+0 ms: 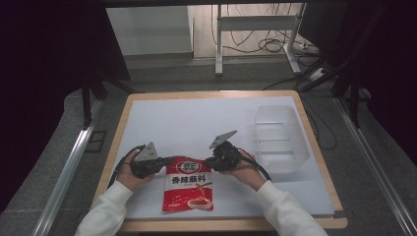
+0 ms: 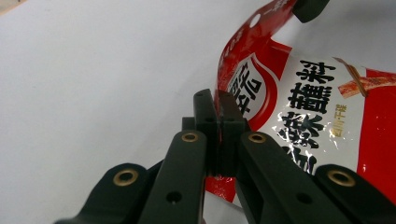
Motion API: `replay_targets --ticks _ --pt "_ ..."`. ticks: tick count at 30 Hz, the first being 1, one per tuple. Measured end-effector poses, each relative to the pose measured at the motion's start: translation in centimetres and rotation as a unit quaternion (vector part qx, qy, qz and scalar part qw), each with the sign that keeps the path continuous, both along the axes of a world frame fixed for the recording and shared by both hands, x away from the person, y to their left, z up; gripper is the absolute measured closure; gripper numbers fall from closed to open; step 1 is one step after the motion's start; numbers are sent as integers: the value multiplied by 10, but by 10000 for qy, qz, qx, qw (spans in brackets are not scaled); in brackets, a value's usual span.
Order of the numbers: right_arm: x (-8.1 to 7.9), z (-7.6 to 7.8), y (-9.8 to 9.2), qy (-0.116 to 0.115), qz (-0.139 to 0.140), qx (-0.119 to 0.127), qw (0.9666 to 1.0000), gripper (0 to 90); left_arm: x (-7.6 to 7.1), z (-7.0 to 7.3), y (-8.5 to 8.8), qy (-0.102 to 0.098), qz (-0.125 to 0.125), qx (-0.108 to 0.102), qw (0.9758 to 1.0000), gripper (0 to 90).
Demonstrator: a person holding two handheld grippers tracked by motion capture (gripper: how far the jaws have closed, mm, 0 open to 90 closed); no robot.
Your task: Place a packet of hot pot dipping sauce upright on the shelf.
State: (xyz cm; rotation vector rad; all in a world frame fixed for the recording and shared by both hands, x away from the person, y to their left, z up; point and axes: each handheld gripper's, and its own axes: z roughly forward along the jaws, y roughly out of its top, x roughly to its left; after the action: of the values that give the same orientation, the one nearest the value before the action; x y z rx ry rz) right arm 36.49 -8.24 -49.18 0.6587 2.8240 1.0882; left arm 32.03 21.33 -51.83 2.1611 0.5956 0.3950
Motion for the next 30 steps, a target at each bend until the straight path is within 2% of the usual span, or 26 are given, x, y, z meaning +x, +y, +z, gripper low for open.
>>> replay_targets --ticks 2,6,13,19,20,22,24,25,26,30 --pt "0 -1 1 -138 -118 -94 9998 503 0 -1 0 -8 -15 19 10000 898" --pt "-2 1 3 -383 -260 -179 9988 385 0 -1 0 -9 -58 48 10000 899" --pt "-1 18 -1 -521 -333 -54 9981 350 0 -1 -1 -39 -119 79 9999 899" --pt "4 31 2 -534 -185 -265 9980 325 0 -2 -1 -30 -132 77 9999 899" --pt "11 36 8 -584 -59 -512 9970 325 0 -2 -1 -29 -131 76 9999 898" --pt "18 40 17 -560 181 -671 9960 340 0 -2 -1 -29 -130 78 9999 898" --pt "23 41 30 -472 435 -937 9935 356 0 -2 -1 -30 -135 96 9999 898" --pt "23 41 30 -472 435 -937 9935 356 0 -2 -1 -30 -135 96 9999 898" --pt "28 38 43 -412 648 -1158 9903 370 0 -2 -1 -14 -136 84 9999 898" --pt "39 27 64 -158 917 -1564 9833 410 -1 -2 0 -14 -144 53 9999 899"
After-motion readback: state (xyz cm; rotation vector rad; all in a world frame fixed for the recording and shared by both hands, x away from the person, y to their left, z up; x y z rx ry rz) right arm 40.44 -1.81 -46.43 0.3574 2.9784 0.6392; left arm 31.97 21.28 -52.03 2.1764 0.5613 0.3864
